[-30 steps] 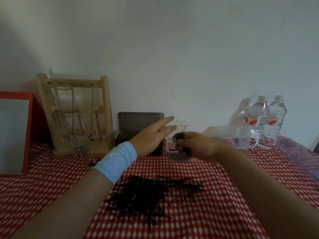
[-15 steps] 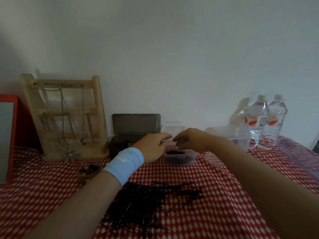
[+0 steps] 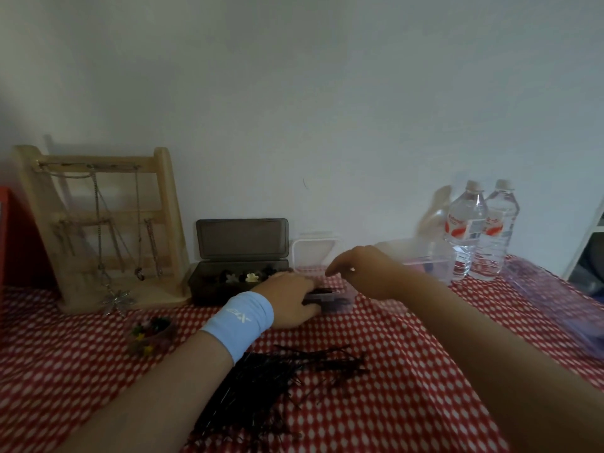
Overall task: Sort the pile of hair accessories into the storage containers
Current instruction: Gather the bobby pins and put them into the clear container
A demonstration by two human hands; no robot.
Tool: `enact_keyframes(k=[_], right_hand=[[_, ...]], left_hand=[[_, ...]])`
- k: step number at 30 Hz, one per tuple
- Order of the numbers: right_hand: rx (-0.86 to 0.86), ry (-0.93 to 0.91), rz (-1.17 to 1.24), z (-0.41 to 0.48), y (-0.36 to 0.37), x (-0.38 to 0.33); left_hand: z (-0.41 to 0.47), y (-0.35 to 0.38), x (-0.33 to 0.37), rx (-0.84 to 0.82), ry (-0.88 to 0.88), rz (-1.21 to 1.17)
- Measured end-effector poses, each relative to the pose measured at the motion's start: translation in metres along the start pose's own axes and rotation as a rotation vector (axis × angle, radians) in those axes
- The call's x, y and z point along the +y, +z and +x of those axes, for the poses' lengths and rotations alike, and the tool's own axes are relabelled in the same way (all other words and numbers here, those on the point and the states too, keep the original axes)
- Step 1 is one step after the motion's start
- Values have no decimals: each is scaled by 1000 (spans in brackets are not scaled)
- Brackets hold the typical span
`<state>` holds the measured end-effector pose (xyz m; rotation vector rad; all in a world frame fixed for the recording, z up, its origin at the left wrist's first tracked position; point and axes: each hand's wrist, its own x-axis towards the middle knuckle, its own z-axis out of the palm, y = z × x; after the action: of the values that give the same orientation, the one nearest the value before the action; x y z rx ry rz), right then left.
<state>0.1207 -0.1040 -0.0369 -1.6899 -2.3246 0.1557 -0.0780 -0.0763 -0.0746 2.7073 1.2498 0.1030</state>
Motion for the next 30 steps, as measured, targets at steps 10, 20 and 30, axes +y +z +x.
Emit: enact_keyframes(k=[10,20,30], right_hand=[[-505,33,-65,-57,10,-34],[-395,17,-81,-68,33,-58],[-328,88,6,-67,31,-71]], left_hand=[[-70,10,17,176,35,-114],[-95,30,21,34,8,-119],[-112,33,12,-54,-5,-51]])
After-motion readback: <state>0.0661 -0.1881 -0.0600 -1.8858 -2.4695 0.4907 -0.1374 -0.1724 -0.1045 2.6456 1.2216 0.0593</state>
